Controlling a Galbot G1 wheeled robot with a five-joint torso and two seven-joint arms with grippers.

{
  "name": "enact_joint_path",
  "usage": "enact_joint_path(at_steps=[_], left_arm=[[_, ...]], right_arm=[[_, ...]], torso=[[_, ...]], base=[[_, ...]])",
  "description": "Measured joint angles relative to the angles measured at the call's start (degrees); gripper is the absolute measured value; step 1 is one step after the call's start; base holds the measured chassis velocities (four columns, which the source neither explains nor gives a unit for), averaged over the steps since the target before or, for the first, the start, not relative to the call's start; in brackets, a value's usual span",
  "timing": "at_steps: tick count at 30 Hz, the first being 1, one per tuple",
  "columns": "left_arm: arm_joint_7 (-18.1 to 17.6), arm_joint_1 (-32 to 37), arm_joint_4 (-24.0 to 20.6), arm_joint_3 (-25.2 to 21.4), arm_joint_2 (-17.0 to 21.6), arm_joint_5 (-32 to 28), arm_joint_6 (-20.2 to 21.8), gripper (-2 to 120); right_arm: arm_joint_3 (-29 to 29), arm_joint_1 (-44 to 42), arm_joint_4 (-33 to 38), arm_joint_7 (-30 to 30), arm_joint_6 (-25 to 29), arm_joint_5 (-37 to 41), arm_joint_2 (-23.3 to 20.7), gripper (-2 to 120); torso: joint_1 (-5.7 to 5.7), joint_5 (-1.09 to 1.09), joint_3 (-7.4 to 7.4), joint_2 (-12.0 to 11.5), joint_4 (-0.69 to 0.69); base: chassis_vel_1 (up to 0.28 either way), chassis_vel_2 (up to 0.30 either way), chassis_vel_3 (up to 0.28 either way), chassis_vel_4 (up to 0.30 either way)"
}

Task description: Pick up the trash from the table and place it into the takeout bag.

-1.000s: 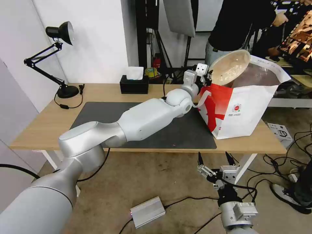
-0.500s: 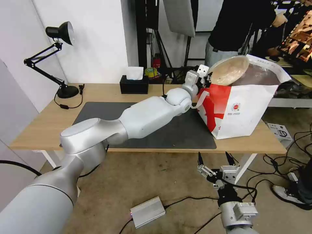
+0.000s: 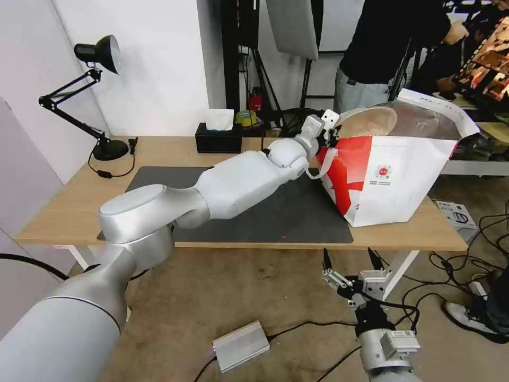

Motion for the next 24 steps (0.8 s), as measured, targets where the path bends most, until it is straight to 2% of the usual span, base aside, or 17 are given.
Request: enact_joint_path(at_steps=[2,5,6,9,12,13,15,16,19,20,24], left_arm=[[0.02,-0.04,0.02,0.05,-0.08,0.02,-0.02,1],[-0.02,-0.09,-0.18,0.15,-0.09,0.70,-0.30,16],[-0.02,-0.09,-0.18,0.15,-0.09,0.70,-0.30,16],[-0.05,-0.20,-0.88,0.55,0.20,0.74,-1.36,29],[-0.09,-0.21,-1.23,0.64,0.32,0.75,-1.65,33],[-0.20,-0.24,-1.83,0.68,0.47,0.75,-1.90,42],[-0.31,-0.37,-2.07,0.69,0.44,0.74,-2.29,50],[-0.31,-0.37,-2.07,0.69,0.44,0.74,-2.29,50],[-0.53,-0.79,-2.45,0.66,0.43,0.76,-3.27,64],[-0.53,-0.79,-2.45,0.66,0.43,0.76,-3.27,64],[-1.40,-0.98,-3.33,-0.07,0.71,0.75,-4.59,83]], right_arm=[[0.00,0.00,0.00,0.00,0.00,0.00,0.00,100],[0.00,0.00,0.00,0.00,0.00,0.00,0.00,100],[0.00,0.00,0.00,0.00,0.00,0.00,0.00,100],[0.00,0.00,0.00,0.00,0.00,0.00,0.00,100],[0.00,0.00,0.00,0.00,0.00,0.00,0.00,100],[0.00,0.00,0.00,0.00,0.00,0.00,0.00,100],[0.00,0.00,0.00,0.00,0.00,0.00,0.00,100],[0.00,0.00,0.00,0.00,0.00,0.00,0.00,100],[0.00,0.00,0.00,0.00,0.00,0.00,0.00,100],[0.00,0.00,0.00,0.00,0.00,0.00,0.00,100],[0.00,0.00,0.00,0.00,0.00,0.00,0.00,100]], torso=[[0.00,0.00,0.00,0.00,0.00],[0.00,0.00,0.00,0.00,0.00],[0.00,0.00,0.00,0.00,0.00],[0.00,0.00,0.00,0.00,0.00],[0.00,0.00,0.00,0.00,0.00],[0.00,0.00,0.00,0.00,0.00],[0.00,0.00,0.00,0.00,0.00],[0.00,0.00,0.00,0.00,0.00],[0.00,0.00,0.00,0.00,0.00],[0.00,0.00,0.00,0.00,0.00],[0.00,0.00,0.00,0.00,0.00]], base=[[0.000,0.000,0.000,0.000],[0.000,0.000,0.000,0.000],[0.000,0.000,0.000,0.000],[0.000,0.000,0.000,0.000],[0.000,0.000,0.000,0.000],[0.000,0.000,0.000,0.000],[0.000,0.000,0.000,0.000],[0.000,0.000,0.000,0.000],[0.000,0.000,0.000,0.000],[0.000,0.000,0.000,0.000],[0.000,0.000,0.000,0.000]])
